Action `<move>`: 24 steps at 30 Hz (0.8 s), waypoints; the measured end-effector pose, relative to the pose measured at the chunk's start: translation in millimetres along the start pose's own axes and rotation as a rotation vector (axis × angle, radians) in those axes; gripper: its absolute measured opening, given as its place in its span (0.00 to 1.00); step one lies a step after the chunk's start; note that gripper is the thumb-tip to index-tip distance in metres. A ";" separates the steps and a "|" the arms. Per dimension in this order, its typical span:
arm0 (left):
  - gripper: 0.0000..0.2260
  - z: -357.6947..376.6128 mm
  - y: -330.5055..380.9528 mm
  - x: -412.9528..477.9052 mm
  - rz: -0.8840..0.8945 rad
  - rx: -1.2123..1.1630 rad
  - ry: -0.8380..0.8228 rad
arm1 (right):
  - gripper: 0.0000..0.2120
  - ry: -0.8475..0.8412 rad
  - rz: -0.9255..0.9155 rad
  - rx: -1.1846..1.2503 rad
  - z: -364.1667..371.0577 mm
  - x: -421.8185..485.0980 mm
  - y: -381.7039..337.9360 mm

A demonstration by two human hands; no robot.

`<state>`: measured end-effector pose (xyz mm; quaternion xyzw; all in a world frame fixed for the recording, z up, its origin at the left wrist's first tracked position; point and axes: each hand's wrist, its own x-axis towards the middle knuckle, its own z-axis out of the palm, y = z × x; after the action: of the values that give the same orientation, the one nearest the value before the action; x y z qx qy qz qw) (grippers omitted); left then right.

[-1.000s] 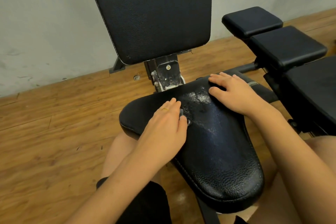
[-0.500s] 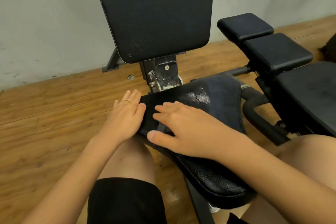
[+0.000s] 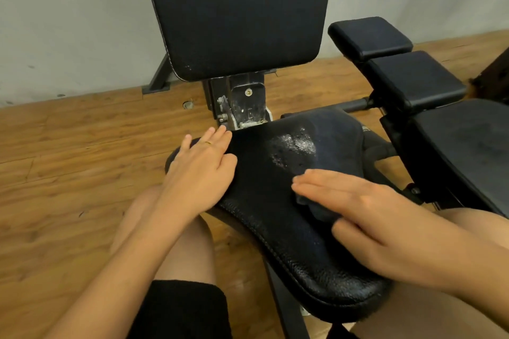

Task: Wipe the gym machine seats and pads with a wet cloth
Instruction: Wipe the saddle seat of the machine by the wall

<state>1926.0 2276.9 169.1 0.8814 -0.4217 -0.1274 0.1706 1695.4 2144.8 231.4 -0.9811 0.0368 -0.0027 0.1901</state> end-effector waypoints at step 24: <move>0.25 5.8 -9.5 3.5 -0.002 0.003 0.038 | 0.16 0.052 -0.137 0.127 18.5 5.2 -1.1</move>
<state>1932.7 2278.6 159.6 0.8843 -0.4177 -0.1103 0.1772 1701.0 2152.3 214.6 -0.9669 -0.0257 -0.0435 0.2502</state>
